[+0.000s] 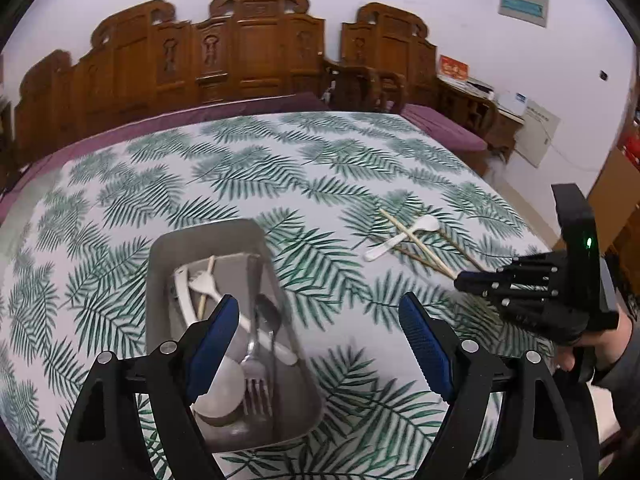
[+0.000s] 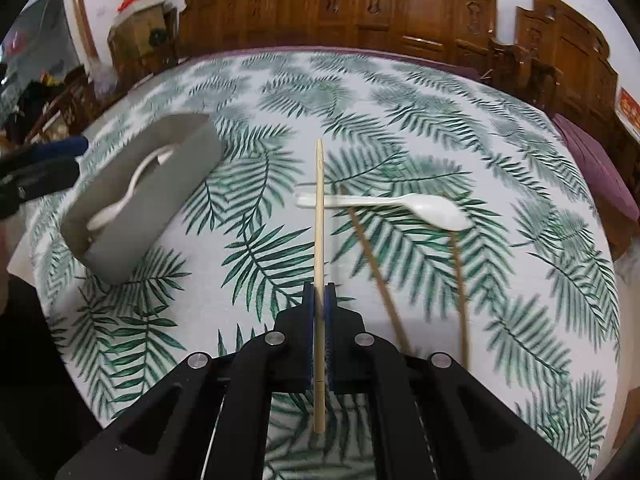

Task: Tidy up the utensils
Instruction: 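Grasp the white plastic spoon by its handle with the left gripper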

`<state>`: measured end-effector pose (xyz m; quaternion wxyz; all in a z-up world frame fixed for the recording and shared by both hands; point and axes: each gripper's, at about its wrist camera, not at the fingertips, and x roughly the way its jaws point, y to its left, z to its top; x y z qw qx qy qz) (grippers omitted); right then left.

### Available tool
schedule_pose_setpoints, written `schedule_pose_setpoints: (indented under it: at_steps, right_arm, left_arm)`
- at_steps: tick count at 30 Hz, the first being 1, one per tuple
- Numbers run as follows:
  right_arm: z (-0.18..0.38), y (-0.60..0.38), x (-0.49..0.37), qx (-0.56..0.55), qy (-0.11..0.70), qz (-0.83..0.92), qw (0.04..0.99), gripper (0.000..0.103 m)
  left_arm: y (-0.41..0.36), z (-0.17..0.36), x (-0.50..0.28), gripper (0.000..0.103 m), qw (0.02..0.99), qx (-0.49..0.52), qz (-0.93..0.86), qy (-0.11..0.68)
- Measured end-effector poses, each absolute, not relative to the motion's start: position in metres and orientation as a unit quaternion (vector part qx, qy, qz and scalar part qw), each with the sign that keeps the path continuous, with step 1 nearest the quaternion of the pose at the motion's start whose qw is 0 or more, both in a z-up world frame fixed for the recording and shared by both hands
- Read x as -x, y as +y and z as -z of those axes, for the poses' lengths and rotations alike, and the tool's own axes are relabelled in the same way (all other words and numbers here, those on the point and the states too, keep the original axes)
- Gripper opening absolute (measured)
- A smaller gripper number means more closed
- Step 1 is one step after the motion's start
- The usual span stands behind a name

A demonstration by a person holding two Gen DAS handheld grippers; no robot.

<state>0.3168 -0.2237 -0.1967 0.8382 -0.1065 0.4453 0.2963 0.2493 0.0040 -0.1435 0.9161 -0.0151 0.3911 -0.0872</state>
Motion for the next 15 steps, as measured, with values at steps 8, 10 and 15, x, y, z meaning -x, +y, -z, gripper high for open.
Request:
schedule_pose_setpoints:
  at_steps: [8,10,15]
  right_arm:
    - [0.181,-0.282,-0.318,0.058,0.432,-0.262,0.861,0.006]
    - [0.184,-0.295,-0.32,0.052,0.434,-0.253,0.863,0.006]
    - [0.189,-0.323,-0.329,0.036,0.445,-0.238,0.862,0.006]
  left_arm:
    - [-0.038,0.149,-0.278,0.077,0.903,-0.022,0.128,0.409]
    - [-0.049,0.157,-0.292,0.072,0.895,-0.025,0.139,0.422]
    - [-0.07,0.176,-0.33,0.061,0.873,-0.031,0.156,0.461]
